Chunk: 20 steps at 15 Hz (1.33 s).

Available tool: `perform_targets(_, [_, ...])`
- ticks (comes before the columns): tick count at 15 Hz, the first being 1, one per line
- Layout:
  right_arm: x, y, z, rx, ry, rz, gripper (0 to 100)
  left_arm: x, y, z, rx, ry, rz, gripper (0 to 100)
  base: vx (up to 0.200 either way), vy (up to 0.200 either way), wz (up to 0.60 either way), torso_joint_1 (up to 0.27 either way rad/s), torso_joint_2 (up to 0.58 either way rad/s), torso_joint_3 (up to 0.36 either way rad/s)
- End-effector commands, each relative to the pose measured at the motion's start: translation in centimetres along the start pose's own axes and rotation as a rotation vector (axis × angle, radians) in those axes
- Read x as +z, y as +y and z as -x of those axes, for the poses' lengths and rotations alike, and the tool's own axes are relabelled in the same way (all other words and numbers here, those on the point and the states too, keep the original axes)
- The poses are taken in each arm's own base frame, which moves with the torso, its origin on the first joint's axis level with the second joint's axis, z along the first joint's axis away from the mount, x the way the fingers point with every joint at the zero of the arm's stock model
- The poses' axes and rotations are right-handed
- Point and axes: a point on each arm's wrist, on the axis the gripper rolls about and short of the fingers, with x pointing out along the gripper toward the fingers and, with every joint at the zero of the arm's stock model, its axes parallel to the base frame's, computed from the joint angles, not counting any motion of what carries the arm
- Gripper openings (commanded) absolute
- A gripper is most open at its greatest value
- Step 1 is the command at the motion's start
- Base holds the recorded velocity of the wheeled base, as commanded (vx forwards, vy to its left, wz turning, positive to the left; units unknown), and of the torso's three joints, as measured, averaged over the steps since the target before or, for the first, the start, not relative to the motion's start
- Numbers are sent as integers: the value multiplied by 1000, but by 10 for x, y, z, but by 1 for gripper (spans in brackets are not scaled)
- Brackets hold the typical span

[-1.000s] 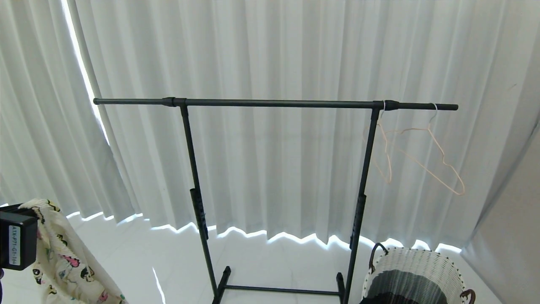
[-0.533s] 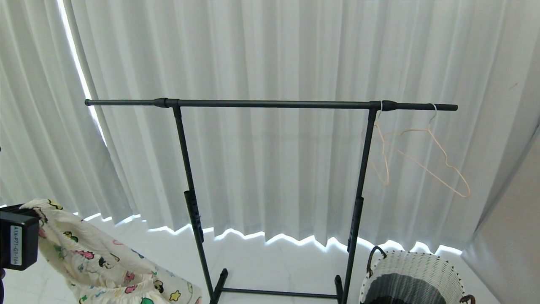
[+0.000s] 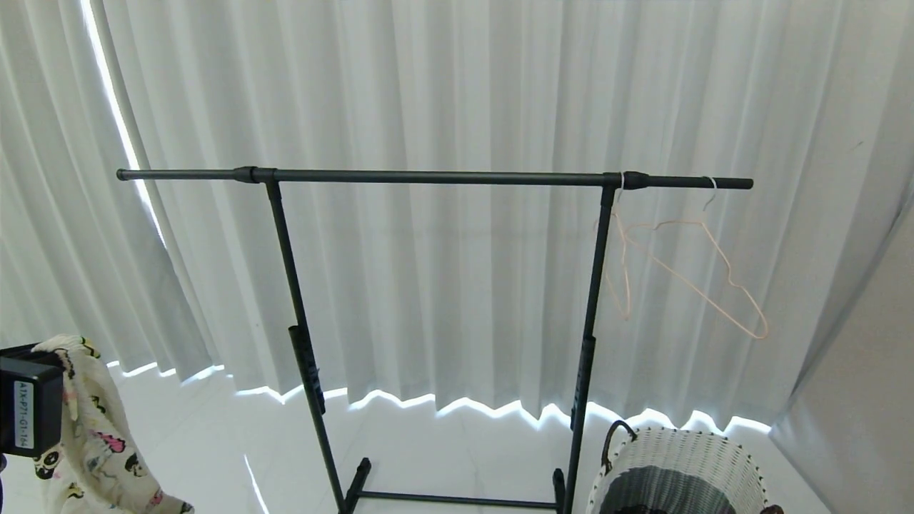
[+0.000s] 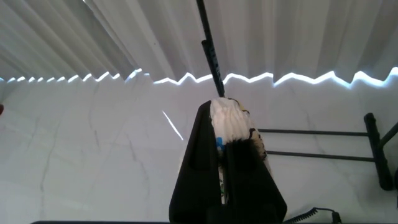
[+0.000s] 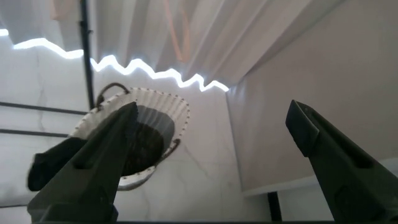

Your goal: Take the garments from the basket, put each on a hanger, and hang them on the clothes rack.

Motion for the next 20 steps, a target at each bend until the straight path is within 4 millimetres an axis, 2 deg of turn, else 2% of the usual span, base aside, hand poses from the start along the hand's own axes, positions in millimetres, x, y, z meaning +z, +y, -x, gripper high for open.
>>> perform_targets(1, [-1,0,0,2,3,2,100,0,0,0,1,2,-1,0,0,-200,0,-12,2,2])
perform_targets(7, [2,4,-3,30,-29,-1,100,3,0,-1,-8,-24,17,0,0,0,0,0,0,0])
perform_targets(9, [6,6,-8,67,-83,-14,100,3,0,-1,-19,-27,16,0,200,0,0,0,-5,5])
perform_targets(17, [10,13,-27,89,-40,-41,100,3,1,2,-16,-36,20,0,200,0,0,4,1,4])
perform_targets(20, [9,13,-47,129,11,-76,100,3,1,1,-17,-34,19,0,0,0,0,0,0,0])
